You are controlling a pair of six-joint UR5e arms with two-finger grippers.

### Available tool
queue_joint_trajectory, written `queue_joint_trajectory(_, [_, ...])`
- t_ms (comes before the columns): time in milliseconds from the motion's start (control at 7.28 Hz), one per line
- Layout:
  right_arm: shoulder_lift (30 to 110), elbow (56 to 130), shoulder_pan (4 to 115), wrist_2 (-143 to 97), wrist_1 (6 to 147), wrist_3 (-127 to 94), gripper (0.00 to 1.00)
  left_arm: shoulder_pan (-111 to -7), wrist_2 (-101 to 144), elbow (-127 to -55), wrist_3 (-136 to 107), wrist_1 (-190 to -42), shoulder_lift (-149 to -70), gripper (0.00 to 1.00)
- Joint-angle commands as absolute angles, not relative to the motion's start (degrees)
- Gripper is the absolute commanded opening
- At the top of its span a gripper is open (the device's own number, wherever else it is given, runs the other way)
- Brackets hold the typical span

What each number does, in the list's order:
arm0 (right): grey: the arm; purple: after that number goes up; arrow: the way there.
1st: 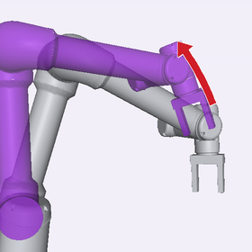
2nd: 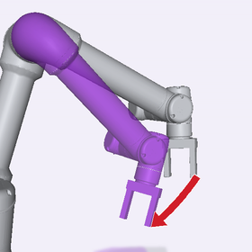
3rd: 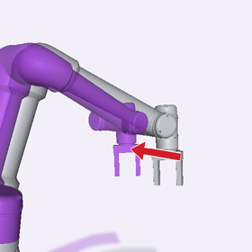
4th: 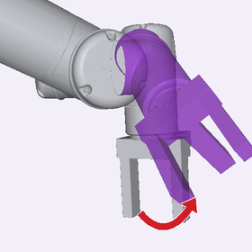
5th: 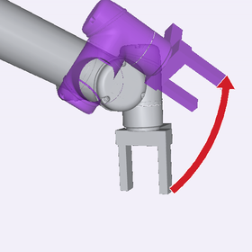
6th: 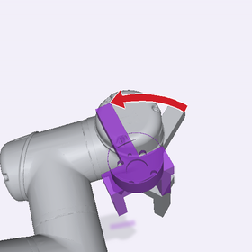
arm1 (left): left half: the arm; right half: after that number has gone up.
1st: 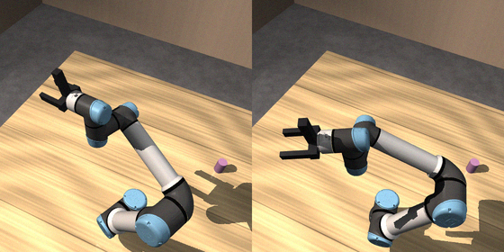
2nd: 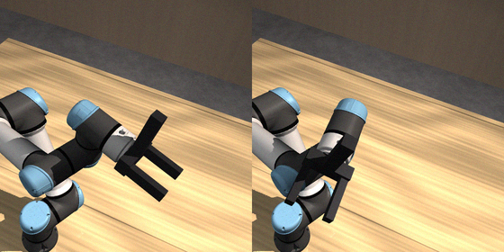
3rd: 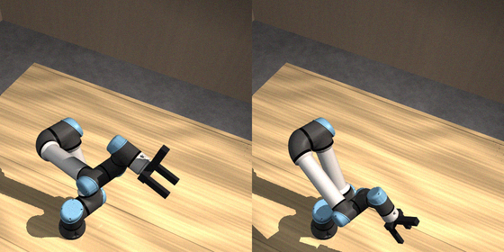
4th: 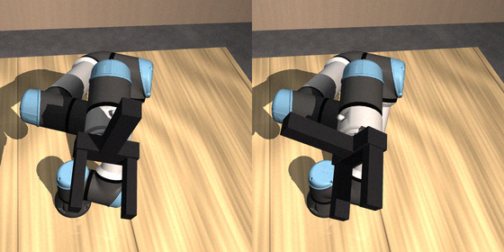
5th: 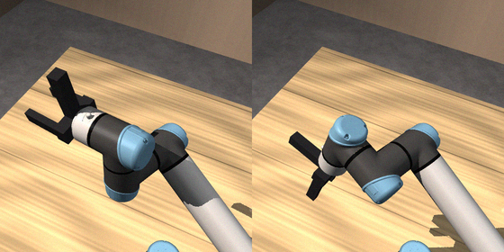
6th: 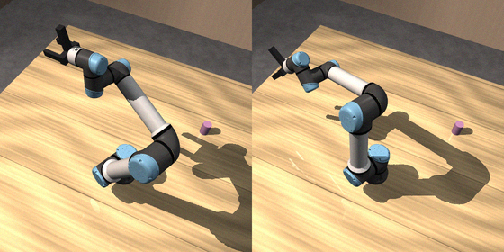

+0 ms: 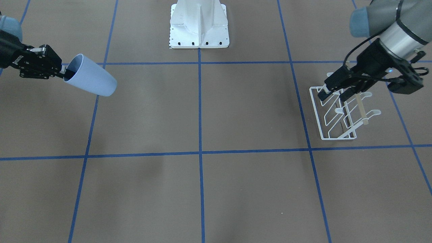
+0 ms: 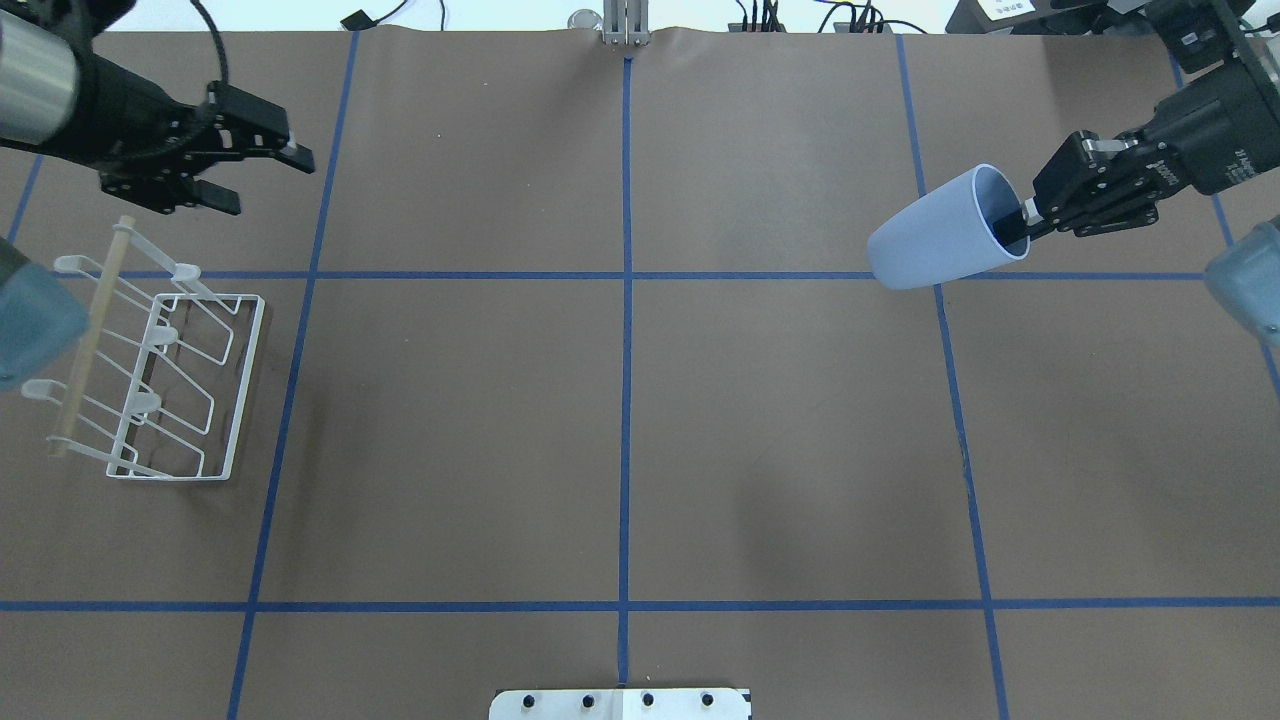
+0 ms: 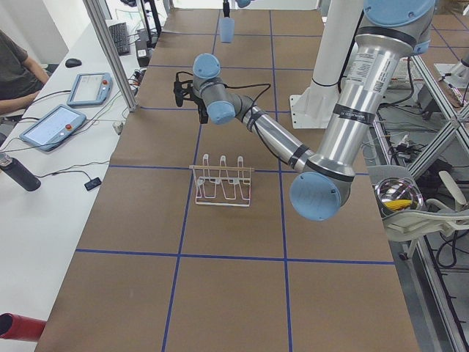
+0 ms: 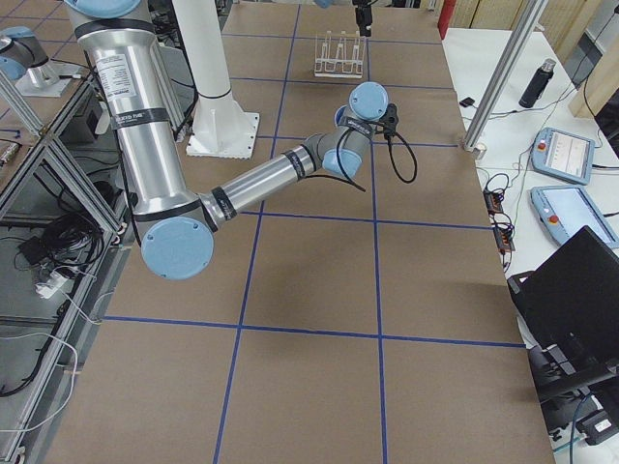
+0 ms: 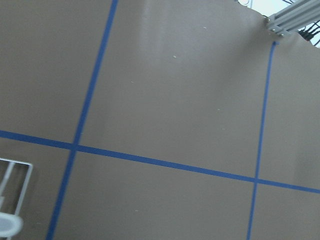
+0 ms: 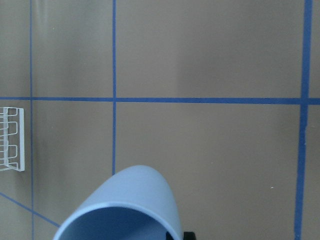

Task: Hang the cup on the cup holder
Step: 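Lift the cup with the right gripper toward the center while left gripper approaches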

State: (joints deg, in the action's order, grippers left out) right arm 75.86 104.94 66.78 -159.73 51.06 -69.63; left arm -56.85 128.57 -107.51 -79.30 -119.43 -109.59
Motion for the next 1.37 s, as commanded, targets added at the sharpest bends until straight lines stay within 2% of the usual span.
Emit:
queue_joint_trajectory(0, [74.71, 104.76, 66.62, -164.15, 50.89, -71.19, 0.00, -51.60, 122.26, -106.79, -87.25, -128.03, -111.52, 0.98])
queue_joint_trajectory(549, [73.23, 111.26, 58.48, -138.50, 50.71, -79.31, 0.00, -51.59, 122.26, -106.79, -87.36, -127.97, -112.93, 0.98])
queue_joint_trajectory(824, [64.99, 110.65, 50.85, -128.22, 50.28, -92.22, 0.00, -51.50, 121.56, -106.18, -87.63, -128.23, -113.12, 0.98])
queue_joint_trajectory(1236, [62.94, 99.70, 43.78, -123.66, 19.85, -115.26, 0.00, -50.72, 121.64, -105.12, -89.89, -133.39, -113.82, 0.98])
